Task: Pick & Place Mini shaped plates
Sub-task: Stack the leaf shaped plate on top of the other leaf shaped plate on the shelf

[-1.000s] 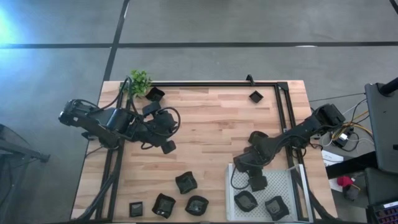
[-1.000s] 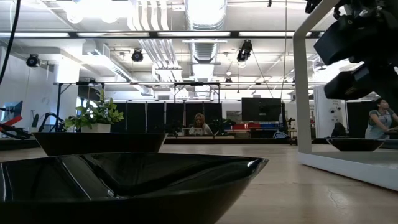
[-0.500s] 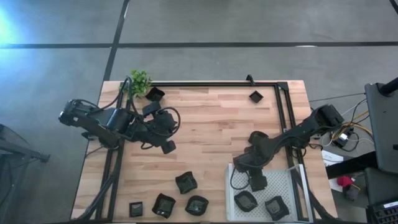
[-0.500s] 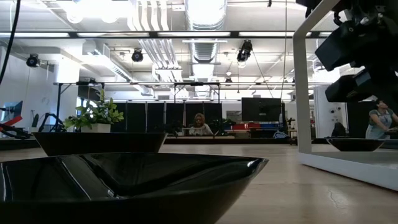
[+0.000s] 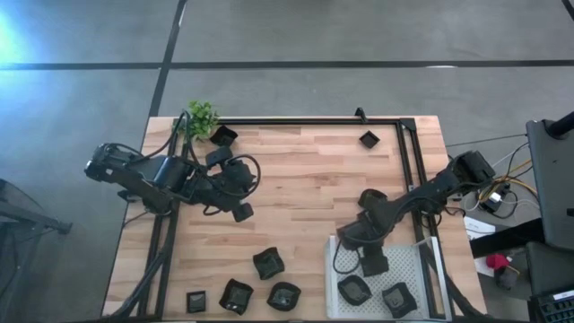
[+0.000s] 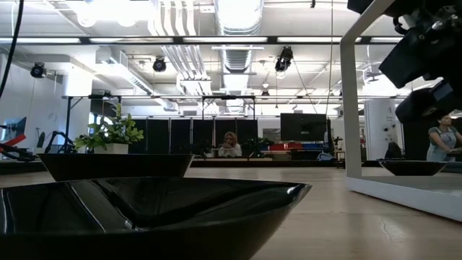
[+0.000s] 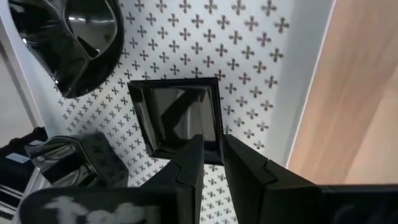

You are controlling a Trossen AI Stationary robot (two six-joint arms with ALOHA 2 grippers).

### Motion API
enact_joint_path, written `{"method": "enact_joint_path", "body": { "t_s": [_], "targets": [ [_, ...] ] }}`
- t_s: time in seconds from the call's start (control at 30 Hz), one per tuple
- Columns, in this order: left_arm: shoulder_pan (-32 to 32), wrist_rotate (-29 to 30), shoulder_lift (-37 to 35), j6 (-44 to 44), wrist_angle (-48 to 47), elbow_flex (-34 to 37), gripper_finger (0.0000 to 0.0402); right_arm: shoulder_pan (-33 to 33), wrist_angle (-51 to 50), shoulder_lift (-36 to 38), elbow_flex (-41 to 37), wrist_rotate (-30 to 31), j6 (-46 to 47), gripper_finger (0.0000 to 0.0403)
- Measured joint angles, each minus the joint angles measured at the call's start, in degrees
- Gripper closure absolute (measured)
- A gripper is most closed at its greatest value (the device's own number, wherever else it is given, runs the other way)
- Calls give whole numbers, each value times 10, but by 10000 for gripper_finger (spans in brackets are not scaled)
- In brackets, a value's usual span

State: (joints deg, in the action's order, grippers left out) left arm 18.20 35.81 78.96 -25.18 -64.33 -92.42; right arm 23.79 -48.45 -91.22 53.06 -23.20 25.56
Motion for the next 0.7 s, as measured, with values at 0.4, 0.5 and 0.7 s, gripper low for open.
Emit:
{"method": "enact_joint_path", "body": {
  "t_s": [0.4, 0.5, 0.7],
  "targets": [
    [0, 0, 0, -1, 0, 0, 340, 0, -48, 56, 1, 3, 33, 348],
    [1, 1, 0, -3, 0, 0, 340, 0, -49, 86, 1, 52, 57, 349],
    [1, 0, 0, -4, 0, 0, 340, -1, -49, 153, 1, 139, 120, 348]
  ]
}}
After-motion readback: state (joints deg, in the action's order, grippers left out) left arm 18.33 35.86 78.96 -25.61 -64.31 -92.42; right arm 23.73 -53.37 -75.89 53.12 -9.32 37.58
